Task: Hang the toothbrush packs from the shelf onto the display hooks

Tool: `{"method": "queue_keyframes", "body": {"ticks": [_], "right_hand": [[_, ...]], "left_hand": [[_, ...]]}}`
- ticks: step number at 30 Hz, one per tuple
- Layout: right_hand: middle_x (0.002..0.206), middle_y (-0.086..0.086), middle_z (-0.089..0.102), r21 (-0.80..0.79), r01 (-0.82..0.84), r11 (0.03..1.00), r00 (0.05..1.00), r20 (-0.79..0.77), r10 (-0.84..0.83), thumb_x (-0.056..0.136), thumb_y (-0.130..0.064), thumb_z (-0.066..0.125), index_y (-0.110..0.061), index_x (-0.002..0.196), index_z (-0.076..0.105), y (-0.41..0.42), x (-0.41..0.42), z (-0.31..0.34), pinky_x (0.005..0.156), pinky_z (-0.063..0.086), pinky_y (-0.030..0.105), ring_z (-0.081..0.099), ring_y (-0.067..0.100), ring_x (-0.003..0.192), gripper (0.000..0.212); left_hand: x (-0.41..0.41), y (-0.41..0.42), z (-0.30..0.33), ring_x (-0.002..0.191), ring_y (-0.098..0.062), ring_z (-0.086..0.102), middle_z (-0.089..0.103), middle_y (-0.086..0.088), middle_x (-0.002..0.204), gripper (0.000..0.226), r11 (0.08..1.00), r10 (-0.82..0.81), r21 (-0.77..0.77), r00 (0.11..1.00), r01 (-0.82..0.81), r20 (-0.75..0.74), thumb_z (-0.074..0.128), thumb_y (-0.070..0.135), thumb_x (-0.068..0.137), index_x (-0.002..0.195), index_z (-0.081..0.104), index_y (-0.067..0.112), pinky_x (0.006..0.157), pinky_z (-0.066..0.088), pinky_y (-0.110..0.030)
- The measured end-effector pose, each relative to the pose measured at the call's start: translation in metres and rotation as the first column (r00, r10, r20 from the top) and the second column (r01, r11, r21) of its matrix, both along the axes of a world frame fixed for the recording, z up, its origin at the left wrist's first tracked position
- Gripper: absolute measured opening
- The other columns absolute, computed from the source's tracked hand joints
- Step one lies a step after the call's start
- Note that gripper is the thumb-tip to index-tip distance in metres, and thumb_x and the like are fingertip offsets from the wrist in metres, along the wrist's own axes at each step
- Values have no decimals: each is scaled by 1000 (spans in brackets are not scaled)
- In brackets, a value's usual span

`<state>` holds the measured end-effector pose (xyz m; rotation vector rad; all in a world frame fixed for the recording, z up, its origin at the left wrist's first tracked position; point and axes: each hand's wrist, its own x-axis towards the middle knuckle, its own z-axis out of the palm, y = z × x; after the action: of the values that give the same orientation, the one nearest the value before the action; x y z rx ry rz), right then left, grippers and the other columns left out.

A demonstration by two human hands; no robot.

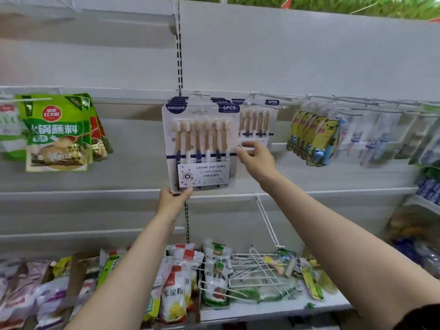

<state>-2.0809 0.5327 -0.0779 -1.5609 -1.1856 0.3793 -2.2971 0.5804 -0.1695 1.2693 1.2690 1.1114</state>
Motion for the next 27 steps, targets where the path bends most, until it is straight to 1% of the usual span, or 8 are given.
{"method": "queue_keyframes", "body": {"ticks": [2,5,7,9,11,16,21,27], "right_hand": [[118,1,67,-107,8,994,991,132,7,94,-41,64,-18,132,59,-14,16,-6,92,47,31,61,19,113,45],[136,8,60,-257,27,966,914,397,80,94,-40,63,-15,137,54,-42,48,-6,103,46,38,55,26,125,50],[140,11,56,-299,78,951,795,594,121,96,-39,61,-15,141,50,-67,74,0,103,43,40,51,30,129,52],[140,11,54,-304,131,944,672,727,141,96,-41,60,-18,143,48,-95,101,9,102,44,41,48,31,130,53],[138,10,54,-291,173,941,587,798,139,96,-44,58,-20,143,47,-128,133,20,100,46,45,47,31,129,54],[137,6,55,-242,232,942,510,855,94,95,-47,58,-23,139,50,-219,212,45,97,48,47,49,30,126,51],[139,6,54,-218,333,917,484,875,33,98,-47,54,-21,143,47,-313,296,49,96,48,44,51,30,125,52],[143,4,52,-199,437,877,515,855,-63,98,-48,55,-22,143,48,-417,390,27,101,46,44,48,27,130,52]], "left_hand": [[10,-17,-1,124,-32,53,58,-14,132,61,994,-45,-100,992,33,-117,74,29,87,135,50,1,93,39,-32],[36,-43,11,126,-31,51,54,-16,139,62,982,-179,-104,936,155,-303,74,27,88,138,48,1,96,39,-32],[59,-60,28,126,-29,52,53,-13,141,66,970,-209,-6,828,241,-520,76,33,85,138,47,6,105,42,-37],[86,-77,52,126,-28,52,53,-8,141,71,942,-139,115,678,316,-722,77,42,81,138,49,13,105,45,-44],[120,-105,82,129,-27,49,51,-5,143,72,894,-42,230,582,385,-812,76,44,81,140,46,16,104,44,-44],[213,-181,134,129,-28,46,50,-8,141,65,748,70,363,478,555,-876,71,45,86,138,46,15,104,42,-44],[315,-252,139,127,-28,49,50,-8,139,65,644,26,378,474,666,-880,68,50,86,138,47,17,103,44,-46],[433,-324,113,133,-27,43,44,-7,147,67,533,-85,324,430,782,-899,65,49,89,143,43,16,107,40,-41]]}}
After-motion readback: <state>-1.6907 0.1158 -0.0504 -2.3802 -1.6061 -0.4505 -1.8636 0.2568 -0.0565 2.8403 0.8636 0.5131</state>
